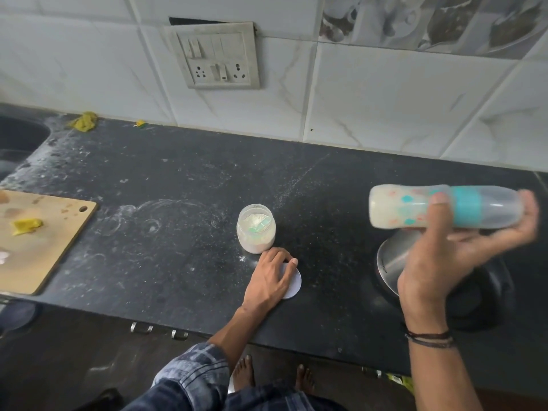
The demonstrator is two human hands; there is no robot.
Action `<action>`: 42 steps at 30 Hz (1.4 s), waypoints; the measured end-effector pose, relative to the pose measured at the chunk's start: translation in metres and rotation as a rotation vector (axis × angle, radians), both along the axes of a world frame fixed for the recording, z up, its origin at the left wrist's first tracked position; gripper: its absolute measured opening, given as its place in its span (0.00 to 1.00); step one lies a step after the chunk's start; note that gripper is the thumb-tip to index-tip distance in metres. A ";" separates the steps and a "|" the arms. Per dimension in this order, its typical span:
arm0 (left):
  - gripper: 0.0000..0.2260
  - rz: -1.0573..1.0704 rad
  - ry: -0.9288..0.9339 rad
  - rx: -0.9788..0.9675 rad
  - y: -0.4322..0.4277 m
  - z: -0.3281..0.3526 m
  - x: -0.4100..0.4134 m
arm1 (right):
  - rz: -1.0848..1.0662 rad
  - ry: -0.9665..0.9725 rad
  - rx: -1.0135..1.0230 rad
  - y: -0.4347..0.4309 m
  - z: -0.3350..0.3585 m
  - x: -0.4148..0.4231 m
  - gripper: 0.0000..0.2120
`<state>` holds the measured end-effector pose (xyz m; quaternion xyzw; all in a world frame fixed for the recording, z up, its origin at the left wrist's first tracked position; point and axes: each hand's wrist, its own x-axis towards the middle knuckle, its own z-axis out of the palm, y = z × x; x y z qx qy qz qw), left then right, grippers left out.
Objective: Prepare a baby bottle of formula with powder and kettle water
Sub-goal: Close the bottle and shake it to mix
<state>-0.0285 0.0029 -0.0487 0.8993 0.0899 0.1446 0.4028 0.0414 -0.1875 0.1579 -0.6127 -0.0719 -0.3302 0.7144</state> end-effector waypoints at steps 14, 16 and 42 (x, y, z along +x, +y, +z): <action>0.07 0.006 -0.016 0.010 0.000 0.001 -0.001 | 0.220 0.205 -0.217 0.005 -0.019 -0.001 0.35; 0.07 0.003 -0.012 0.004 0.000 0.001 -0.001 | 0.277 0.211 -0.280 0.002 -0.021 -0.003 0.35; 0.07 0.009 -0.005 0.019 -0.001 0.005 -0.001 | 0.106 0.030 -0.138 0.004 -0.019 -0.017 0.34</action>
